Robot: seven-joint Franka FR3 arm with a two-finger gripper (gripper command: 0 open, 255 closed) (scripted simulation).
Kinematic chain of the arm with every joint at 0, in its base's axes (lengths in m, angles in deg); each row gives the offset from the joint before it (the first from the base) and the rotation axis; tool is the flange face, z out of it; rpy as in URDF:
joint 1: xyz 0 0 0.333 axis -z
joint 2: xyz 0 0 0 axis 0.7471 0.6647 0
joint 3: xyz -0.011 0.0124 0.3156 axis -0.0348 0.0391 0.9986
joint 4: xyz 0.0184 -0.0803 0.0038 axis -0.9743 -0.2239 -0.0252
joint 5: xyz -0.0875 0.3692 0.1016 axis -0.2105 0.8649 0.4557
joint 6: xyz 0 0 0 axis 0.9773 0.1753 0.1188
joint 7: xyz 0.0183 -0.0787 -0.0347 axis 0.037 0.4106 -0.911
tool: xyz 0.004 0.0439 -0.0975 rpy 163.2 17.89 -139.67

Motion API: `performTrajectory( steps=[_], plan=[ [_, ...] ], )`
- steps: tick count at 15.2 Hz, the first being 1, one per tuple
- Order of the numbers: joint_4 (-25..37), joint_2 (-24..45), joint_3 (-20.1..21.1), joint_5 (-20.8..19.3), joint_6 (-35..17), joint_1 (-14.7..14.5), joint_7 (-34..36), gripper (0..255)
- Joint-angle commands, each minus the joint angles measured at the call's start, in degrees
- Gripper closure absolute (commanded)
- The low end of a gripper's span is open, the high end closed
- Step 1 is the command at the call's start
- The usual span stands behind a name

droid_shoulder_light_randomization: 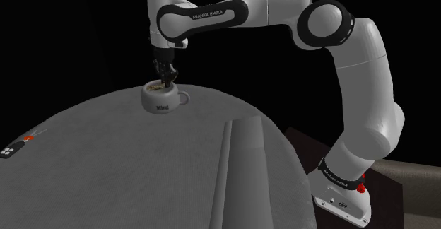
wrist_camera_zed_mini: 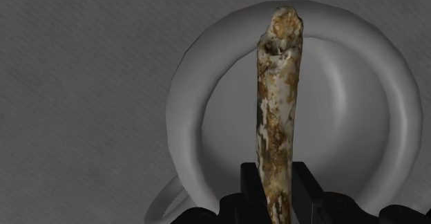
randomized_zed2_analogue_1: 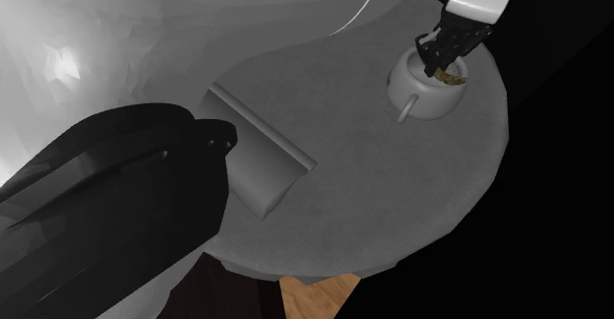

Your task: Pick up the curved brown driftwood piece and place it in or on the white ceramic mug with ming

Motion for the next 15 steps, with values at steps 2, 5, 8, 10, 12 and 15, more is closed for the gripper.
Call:
performTrajectory(
  steps=[2, 5, 8, 10, 12, 15],
  plan=[
    [-0.21, -0.06, 0.01, 0.00, -0.17, 0.06, 0.02, 255],
    [-0.21, -0.06, 0.01, 0.00, -0.17, 0.05, 0.02, 255],
    [-0.21, -0.06, 0.01, 0.00, -0.17, 0.05, 0.02, 0],
    [-0.21, -0.06, 0.01, 0.00, -0.17, 0.05, 0.02, 0],
    [1.05, -0.51, 0.19, 0.30, 1.45, -0.04, -0.22, 0],
    [5.30, -1.34, 0.55, 0.89, 6.26, -0.61, -0.85, 0]
  ],
)
